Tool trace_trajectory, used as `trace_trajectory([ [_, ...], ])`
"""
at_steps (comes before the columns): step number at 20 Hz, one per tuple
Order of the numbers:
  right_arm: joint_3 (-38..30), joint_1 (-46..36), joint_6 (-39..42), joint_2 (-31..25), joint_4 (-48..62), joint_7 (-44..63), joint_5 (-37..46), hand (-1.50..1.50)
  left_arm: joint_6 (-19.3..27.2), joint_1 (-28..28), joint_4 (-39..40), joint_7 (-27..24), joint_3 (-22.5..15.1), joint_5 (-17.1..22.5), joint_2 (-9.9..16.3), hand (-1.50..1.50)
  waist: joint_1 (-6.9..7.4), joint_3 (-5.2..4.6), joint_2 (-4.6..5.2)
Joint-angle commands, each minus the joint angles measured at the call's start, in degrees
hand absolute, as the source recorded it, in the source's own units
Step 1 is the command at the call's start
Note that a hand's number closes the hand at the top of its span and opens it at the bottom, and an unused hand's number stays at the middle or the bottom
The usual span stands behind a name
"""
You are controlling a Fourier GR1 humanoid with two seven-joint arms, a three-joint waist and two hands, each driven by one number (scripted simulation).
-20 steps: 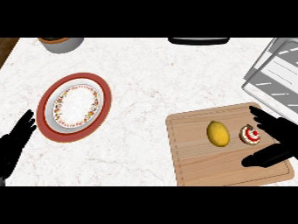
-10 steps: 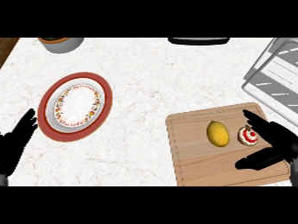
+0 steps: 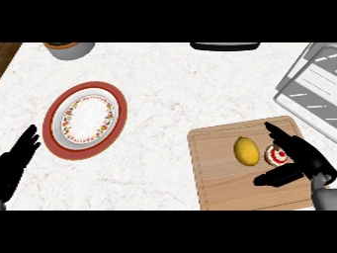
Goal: Pick the lemon from the cutting board and place it in the tiered basket
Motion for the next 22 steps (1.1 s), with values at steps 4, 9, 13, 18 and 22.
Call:
trace_trajectory([
  [4,-1.8,-3.5,0.4,2.7,6.1,-2.2,2.9,-1.5,-0.4,-0.2,0.3,-0.4,0.8,-2.5,-3.1,0.0,0.06,0.04,0.05],
  [9,1.5,-2.2,-3.1,7.1,7.1,-3.7,6.4,-1.5,-0.1,-0.5,1.3,-0.2,1.3,-3.7,-3.2,0.0,0.01,0.04,0.04],
  [13,-0.4,-4.6,-1.7,6.0,11.4,-6.1,6.1,-1.5,-2.7,2.2,-3.6,1.1,2.3,-2.1,-1.8,0.0,0.27,0.06,0.03],
  [18,1.4,-6.7,-1.6,8.9,11.6,-4.4,6.3,-1.5,-2.0,-1.2,1.0,-0.6,2.0,-3.1,-2.7,0.0,0.11,0.04,0.09],
  [22,1.3,-4.2,-3.4,7.4,7.7,-11.9,8.5,1.5,-3.7,2.9,-5.0,1.5,3.6,-1.0,-1.5,0.0,0.23,0.06,-0.06],
])
